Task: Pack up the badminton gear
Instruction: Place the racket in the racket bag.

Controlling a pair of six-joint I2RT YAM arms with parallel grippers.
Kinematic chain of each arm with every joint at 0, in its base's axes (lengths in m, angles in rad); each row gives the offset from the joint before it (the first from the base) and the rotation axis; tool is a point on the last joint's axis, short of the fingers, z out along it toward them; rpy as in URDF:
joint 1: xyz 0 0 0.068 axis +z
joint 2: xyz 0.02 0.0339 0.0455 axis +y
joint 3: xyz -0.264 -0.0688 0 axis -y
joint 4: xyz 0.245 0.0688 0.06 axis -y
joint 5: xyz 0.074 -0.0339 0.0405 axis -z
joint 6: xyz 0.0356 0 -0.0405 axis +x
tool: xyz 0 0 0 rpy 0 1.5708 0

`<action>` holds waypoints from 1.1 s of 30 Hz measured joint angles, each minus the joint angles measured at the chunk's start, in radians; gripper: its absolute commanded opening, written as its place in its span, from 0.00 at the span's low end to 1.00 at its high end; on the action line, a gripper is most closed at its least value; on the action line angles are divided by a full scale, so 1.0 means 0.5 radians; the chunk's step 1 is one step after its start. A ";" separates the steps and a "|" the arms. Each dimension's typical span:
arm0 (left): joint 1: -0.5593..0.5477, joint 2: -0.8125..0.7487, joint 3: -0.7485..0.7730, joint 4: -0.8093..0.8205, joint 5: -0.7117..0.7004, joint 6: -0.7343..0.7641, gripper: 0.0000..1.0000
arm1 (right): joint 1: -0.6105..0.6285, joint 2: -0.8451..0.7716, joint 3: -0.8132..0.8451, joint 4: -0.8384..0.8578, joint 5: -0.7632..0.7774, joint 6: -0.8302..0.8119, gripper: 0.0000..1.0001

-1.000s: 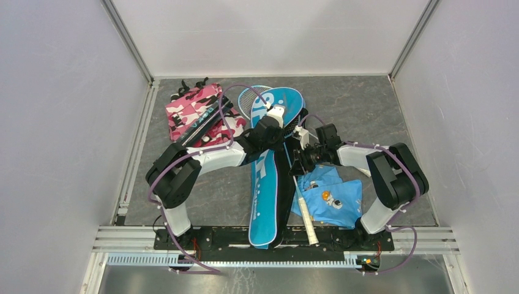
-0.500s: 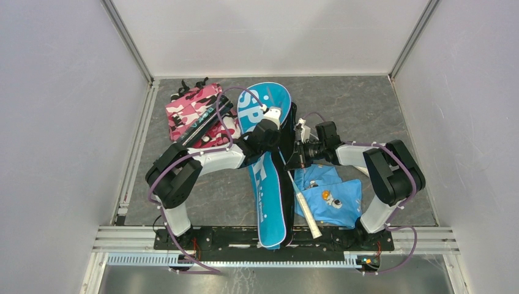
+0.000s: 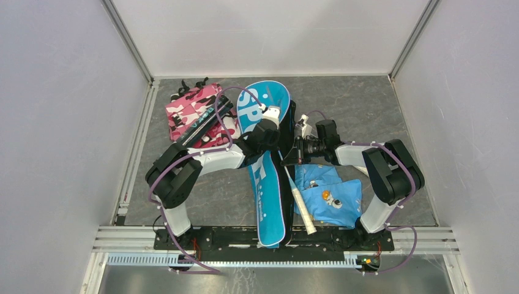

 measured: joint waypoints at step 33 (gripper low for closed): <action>-0.019 0.129 0.279 -0.261 -0.055 0.144 0.55 | 0.008 0.031 0.012 0.202 0.203 0.207 0.00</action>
